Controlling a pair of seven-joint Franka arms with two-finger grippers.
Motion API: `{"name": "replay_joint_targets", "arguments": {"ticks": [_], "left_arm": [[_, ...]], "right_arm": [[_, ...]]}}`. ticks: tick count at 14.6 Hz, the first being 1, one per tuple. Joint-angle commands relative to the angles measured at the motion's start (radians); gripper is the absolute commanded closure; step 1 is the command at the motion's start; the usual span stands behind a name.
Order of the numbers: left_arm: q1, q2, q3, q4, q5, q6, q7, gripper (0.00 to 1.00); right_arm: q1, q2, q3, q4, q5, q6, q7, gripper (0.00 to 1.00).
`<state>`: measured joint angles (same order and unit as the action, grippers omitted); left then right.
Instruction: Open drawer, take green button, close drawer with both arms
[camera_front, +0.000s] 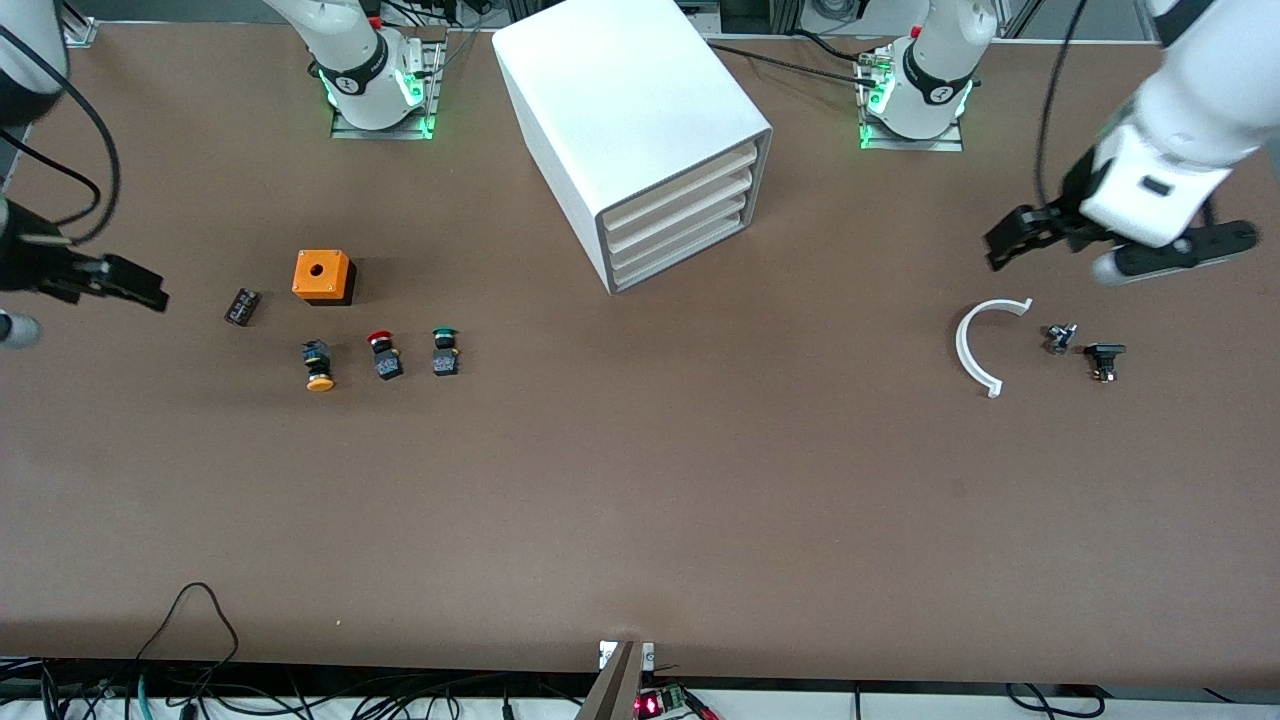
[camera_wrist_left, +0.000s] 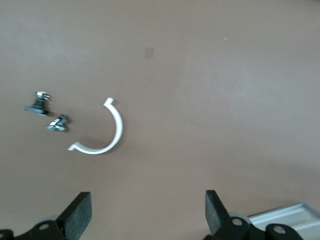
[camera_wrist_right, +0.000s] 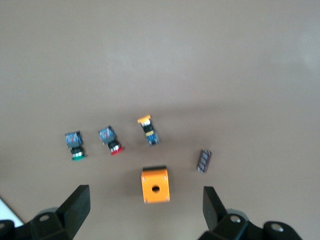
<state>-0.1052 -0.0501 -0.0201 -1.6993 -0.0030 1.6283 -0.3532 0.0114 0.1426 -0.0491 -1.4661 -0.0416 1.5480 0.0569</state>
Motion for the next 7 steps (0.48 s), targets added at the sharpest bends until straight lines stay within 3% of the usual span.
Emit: {"name": "replay_joint_targets", "arguments": {"ticks": [1,4,7], "left_arm": [[-0.01,-0.031,0.075,0.032,0.0,-0.094,0.13,0.0],[-0.001,-0.027,0.101,0.047,-0.002,-0.127,0.304,0.0],[0.001,-0.025,0.1,0.073,0.0,-0.125,0.296,0.0]], "right_arm": [[0.001,-0.08,-0.034,-0.048,-0.001,-0.039,-0.015,0.0],[0.001,-0.138,-0.046,-0.156,0.006,0.05,-0.054,0.0],[0.001,-0.274,-0.048,-0.33,0.011,0.145,-0.064,0.0]]}}
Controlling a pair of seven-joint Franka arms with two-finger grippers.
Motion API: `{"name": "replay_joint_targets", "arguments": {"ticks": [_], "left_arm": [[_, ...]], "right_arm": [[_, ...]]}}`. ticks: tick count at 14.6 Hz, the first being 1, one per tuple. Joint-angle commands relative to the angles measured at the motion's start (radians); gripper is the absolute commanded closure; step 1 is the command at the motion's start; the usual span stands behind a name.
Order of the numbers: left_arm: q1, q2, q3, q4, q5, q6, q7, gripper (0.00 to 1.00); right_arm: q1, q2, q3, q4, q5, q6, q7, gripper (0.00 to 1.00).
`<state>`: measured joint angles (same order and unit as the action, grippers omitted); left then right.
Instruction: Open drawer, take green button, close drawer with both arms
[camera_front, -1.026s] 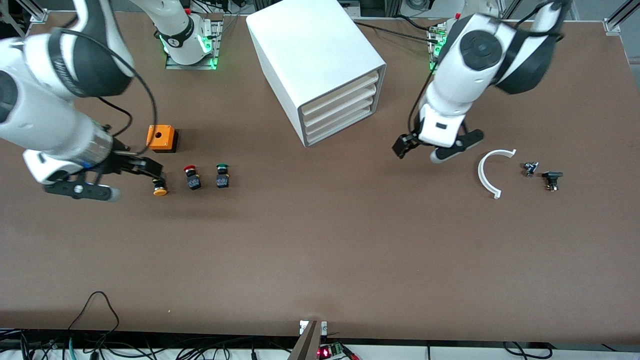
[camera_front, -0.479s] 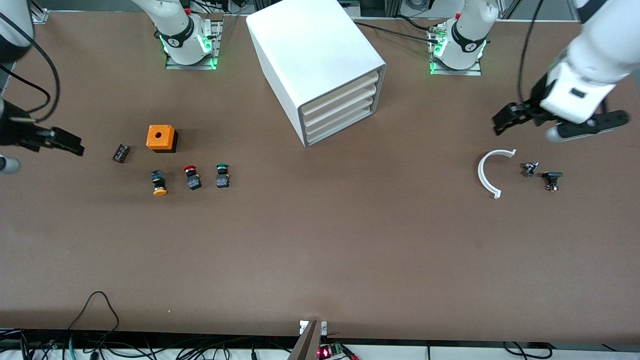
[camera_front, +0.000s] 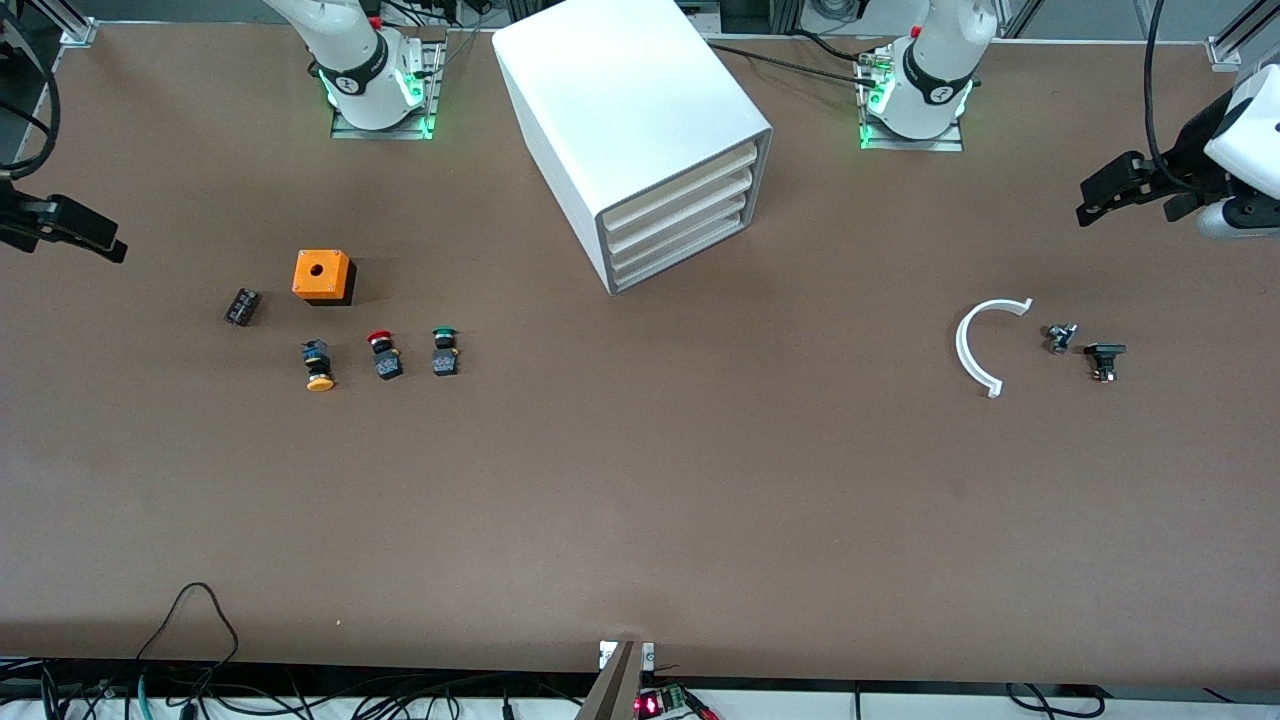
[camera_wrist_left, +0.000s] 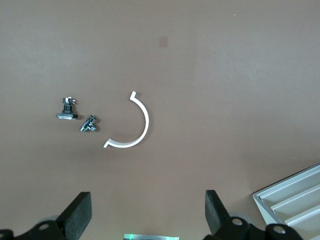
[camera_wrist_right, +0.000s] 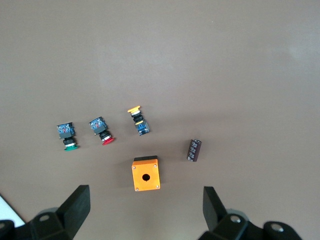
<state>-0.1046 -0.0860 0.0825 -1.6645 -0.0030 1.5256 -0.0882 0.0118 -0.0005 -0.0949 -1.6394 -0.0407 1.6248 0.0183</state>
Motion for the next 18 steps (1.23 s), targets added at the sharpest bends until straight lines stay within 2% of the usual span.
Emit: {"name": "replay_joint_targets", "arguments": {"ticks": [1,4,6,10,18], "left_arm": [[0.0,0.009,-0.003,0.04,-0.005,-0.022,0.036,0.0],[-0.001,0.043,-0.003,0.1,0.001,-0.028,0.038,0.0],[-0.001,0.046,-0.003,0.104,0.003,-0.031,0.038,0.0],[-0.001,0.046,-0.001,0.103,0.003,-0.039,0.044,0.0],[0.009,0.055,-0.001,0.109,0.005,-0.039,0.061,0.0]], "right_arm": [[0.001,-0.147,0.0,-0.166,0.01,0.067,-0.026,0.0],[0.001,-0.148,0.004,-0.131,0.007,0.031,-0.015,0.0],[0.004,-0.138,0.007,-0.099,0.007,-0.012,-0.011,0.0],[0.002,-0.096,0.001,-0.074,0.01,0.001,-0.014,0.0],[0.01,-0.098,0.012,-0.065,0.01,-0.014,-0.046,0.0]]}}
